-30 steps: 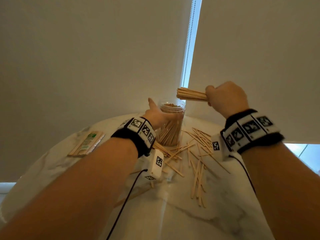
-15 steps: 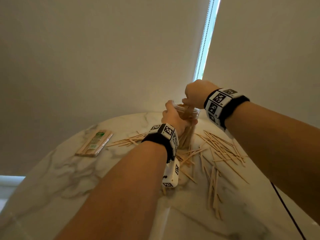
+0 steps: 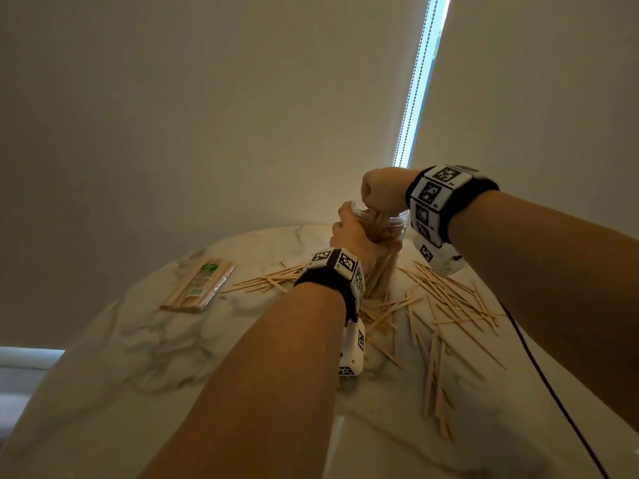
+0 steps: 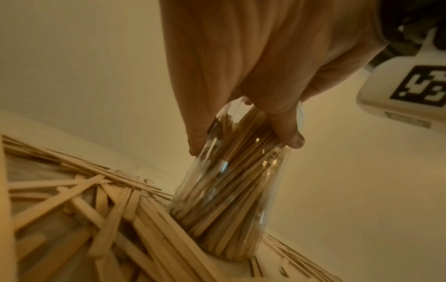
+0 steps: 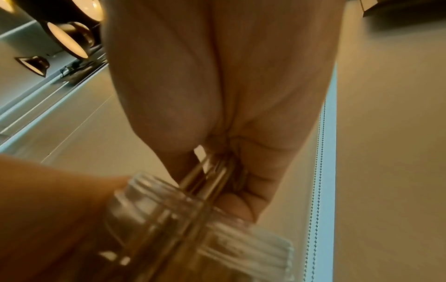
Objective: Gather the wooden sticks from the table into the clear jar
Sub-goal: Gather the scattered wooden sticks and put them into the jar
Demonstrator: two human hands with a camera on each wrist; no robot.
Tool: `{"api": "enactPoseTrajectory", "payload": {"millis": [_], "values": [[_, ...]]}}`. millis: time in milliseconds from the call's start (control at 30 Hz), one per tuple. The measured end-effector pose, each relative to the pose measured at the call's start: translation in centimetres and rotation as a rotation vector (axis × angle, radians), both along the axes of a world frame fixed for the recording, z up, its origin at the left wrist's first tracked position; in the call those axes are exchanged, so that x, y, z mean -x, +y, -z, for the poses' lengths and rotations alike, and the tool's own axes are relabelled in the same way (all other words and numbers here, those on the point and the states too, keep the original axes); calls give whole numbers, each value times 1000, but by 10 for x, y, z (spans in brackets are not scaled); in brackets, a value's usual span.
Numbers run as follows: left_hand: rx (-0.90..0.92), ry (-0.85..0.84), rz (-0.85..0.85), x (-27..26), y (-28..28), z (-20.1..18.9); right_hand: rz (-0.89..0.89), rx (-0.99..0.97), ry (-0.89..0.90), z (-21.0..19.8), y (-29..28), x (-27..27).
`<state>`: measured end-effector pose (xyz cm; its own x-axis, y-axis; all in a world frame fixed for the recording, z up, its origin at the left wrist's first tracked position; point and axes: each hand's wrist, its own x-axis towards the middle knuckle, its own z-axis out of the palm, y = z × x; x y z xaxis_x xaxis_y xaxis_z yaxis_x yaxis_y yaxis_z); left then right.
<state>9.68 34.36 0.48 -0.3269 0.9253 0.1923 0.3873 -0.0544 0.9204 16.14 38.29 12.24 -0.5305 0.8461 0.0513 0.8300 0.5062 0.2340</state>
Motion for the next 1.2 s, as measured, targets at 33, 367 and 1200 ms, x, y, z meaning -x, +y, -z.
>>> {"api": "enactPoseTrajectory", "payload": {"millis": [33, 367, 1200], "values": [[0, 4, 2, 0, 0, 0, 31, 29, 27, 3, 2, -1], [-4, 16, 7, 1, -2, 2, 40, 45, 291, -15, 9, -27], [20, -3, 13, 1, -4, 1, -31, 296, 147, -18, -2, -38]]}}
